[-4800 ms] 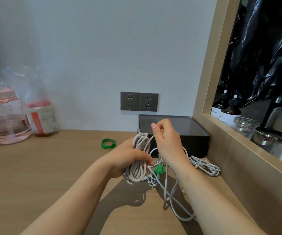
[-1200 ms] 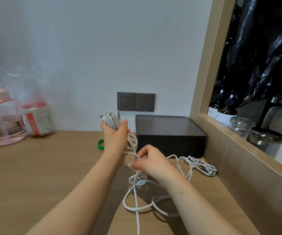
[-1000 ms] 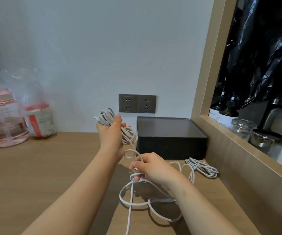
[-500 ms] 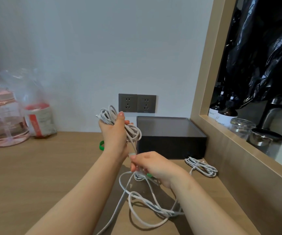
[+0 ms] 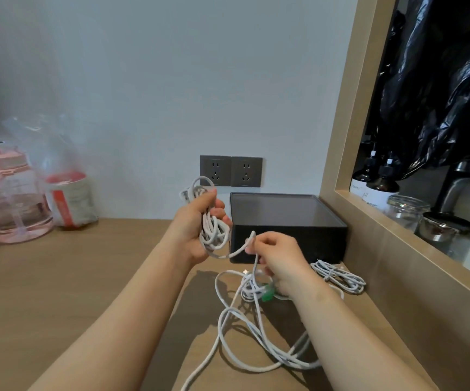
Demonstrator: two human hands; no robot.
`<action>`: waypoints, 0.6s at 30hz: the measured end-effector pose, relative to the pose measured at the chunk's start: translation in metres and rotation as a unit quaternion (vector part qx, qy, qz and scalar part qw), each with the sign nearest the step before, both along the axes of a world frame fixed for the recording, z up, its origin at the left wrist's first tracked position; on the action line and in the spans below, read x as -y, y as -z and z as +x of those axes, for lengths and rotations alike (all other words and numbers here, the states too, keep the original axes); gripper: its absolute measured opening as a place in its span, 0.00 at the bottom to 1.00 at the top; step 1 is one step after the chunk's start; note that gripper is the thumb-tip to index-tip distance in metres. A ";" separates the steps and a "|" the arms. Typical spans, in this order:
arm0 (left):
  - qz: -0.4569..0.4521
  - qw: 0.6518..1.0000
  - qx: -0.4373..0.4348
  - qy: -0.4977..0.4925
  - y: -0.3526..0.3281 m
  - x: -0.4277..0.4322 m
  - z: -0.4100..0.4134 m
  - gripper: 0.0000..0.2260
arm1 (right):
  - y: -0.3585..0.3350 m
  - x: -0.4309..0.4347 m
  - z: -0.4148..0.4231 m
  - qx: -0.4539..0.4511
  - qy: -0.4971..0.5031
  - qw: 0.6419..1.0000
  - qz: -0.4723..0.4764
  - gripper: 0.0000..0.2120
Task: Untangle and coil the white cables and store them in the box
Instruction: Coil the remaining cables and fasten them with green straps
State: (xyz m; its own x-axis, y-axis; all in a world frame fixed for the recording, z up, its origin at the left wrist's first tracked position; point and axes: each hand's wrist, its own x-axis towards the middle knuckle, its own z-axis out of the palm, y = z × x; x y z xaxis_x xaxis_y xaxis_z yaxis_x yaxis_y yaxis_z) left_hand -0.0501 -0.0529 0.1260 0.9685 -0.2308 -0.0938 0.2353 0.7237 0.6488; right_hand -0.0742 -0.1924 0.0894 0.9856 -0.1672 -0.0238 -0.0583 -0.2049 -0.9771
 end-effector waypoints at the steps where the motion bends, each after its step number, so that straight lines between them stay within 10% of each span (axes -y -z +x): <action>1: 0.028 1.000 -0.004 0.013 0.002 0.000 -0.001 0.14 | -0.002 0.002 0.002 0.014 0.013 1.000 0.000 0.05; 11: 0.289 0.947 0.122 0.074 0.014 0.001 0.001 0.07 | -0.016 0.005 0.002 0.014 -0.035 0.955 0.293 0.13; 18: 0.387 0.903 0.181 0.048 0.025 -0.004 -0.004 0.05 | -0.014 0.013 0.001 0.119 -0.043 0.970 0.207 0.12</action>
